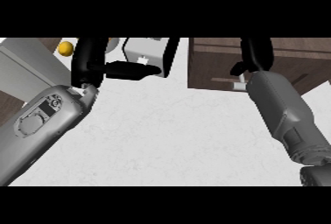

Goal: Pick up the can, place it into the drawer and close the drawer

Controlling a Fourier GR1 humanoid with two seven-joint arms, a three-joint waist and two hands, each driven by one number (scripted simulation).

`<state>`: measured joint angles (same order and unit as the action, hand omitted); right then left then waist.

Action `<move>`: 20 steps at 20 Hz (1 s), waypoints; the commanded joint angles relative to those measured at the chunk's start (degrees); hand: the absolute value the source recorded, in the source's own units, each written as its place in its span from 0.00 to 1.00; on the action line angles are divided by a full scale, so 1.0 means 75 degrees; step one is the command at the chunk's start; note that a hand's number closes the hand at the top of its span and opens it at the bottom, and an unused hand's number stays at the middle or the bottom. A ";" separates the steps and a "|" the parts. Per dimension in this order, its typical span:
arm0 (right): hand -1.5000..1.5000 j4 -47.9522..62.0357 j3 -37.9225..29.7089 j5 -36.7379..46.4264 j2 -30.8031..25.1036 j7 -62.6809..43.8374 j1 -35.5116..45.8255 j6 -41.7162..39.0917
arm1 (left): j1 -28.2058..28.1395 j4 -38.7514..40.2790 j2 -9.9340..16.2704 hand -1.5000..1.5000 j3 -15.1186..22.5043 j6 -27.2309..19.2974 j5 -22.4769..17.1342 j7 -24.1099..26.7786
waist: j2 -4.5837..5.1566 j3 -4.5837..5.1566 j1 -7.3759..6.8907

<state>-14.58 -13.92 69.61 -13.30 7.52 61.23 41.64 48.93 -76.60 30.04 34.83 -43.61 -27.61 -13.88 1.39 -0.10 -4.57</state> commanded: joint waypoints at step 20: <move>0.00 -0.0534 -0.3266 -0.4087 0.0871 0.2703 0.1023 -0.2116 | -0.1060 -0.0492 0.0518 0.00 -0.0621 0.0221 0.0078 0.0198 | -0.0078 -0.0001 0.0282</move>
<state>-17.09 -33.50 45.68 -7.74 26.73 65.81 29.29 41.60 -81.07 32.89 32.20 -42.91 -26.63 -12.51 1.29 -0.37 -2.87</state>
